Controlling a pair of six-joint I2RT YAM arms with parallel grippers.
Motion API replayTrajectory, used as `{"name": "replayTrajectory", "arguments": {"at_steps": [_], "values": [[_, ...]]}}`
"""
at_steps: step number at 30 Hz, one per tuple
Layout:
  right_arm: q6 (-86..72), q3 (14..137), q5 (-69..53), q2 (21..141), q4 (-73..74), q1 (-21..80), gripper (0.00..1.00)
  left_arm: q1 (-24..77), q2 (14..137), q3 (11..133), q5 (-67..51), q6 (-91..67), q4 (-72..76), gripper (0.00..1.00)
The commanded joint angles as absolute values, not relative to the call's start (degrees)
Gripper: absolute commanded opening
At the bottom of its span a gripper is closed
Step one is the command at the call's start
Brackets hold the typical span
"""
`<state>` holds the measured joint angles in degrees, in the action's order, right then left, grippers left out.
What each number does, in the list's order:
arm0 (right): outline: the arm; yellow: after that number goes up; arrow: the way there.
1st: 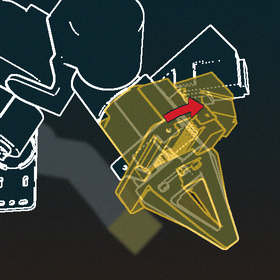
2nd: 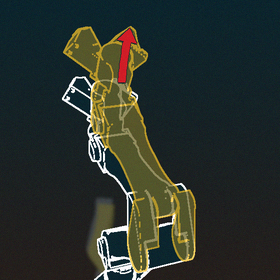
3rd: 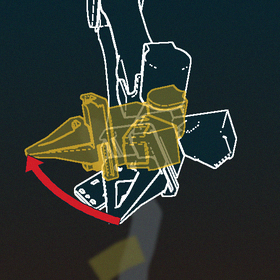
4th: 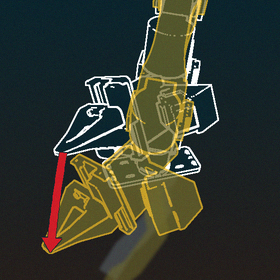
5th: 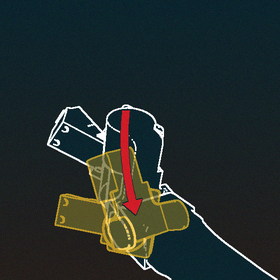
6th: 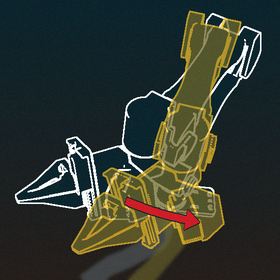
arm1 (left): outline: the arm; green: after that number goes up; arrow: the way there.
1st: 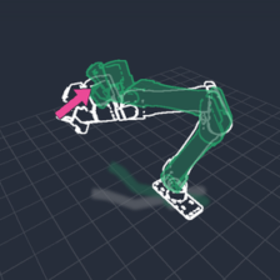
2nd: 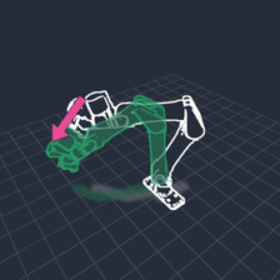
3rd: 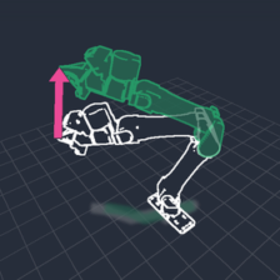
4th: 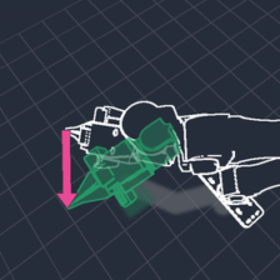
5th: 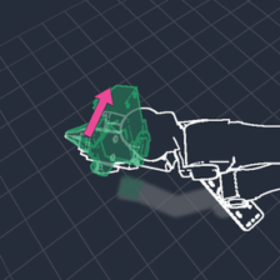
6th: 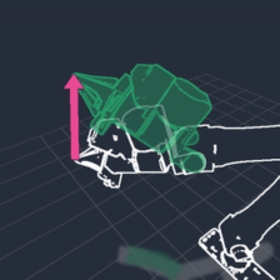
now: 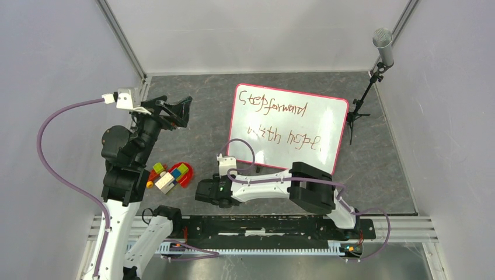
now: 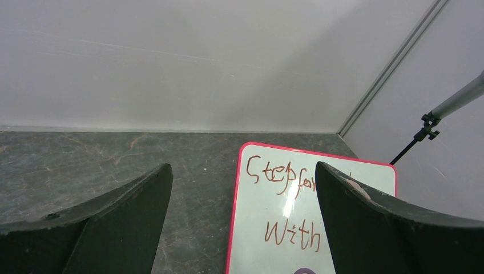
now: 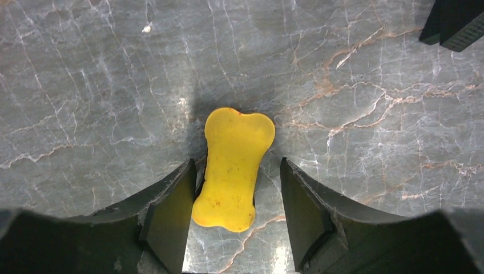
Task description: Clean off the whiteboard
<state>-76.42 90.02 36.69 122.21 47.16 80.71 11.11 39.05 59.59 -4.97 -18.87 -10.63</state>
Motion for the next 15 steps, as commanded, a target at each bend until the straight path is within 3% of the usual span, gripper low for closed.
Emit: {"name": "replayTrajectory", "arguments": {"at_steps": [1, 6, 15], "values": [[-75.5, 92.7, 40.2, 123.5, 48.5, 80.5, 0.60, 11.3, 38.8, 59.5, -4.5, -19.1, -9.3, 1.00], [-73.4, 93.3, 42.3, 123.3, 48.5, 80.5, 0.51, 11.3, 38.9, 59.5, -4.1, -18.8, -9.5, 1.00], [-72.9, 92.1, 42.0, 122.5, 48.8, 80.5, 0.45, 11.3, 39.4, 59.5, -4.5, -18.8, -9.4, 1.00]]}}
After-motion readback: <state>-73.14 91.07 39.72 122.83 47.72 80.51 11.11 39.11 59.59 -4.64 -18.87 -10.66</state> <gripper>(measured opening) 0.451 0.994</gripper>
